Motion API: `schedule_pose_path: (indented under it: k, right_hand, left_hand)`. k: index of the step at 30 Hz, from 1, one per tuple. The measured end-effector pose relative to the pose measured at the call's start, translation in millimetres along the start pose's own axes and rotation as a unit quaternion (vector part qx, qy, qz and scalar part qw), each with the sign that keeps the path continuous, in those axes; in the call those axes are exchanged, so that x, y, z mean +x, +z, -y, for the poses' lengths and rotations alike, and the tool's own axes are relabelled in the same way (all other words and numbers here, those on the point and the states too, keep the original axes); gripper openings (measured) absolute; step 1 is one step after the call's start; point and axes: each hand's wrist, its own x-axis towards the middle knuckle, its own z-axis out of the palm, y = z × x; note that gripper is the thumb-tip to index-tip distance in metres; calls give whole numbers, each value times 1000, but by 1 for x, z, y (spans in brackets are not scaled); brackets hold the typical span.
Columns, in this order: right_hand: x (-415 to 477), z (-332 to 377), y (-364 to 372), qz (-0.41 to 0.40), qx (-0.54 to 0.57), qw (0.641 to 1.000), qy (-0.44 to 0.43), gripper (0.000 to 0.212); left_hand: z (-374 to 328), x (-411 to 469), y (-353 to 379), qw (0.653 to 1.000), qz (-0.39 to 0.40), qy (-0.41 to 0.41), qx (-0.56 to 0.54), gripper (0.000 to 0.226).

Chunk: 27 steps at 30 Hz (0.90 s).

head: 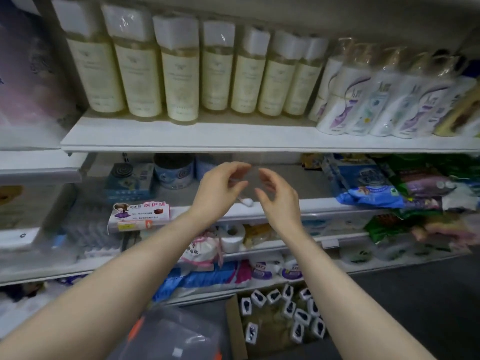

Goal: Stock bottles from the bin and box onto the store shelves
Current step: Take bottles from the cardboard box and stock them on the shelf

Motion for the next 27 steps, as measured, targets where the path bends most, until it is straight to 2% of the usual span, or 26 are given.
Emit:
schedule_pose_path:
  k: [8, 16, 27]
  right_hand:
    - [-23, -74, -28, 86, -3, 995, 45, 43]
    - [-45, -167, -52, 173, 2, 984, 50, 41]
    - [-101, -278, -51, 270, 6, 956, 113, 40]
  left_hand:
    - [3, -25, 72, 996, 11, -87, -3, 32]
    - [10, -60, 164, 983, 8, -182, -9, 33]
    - [37, -124, 258, 952, 26, -305, -5, 34]
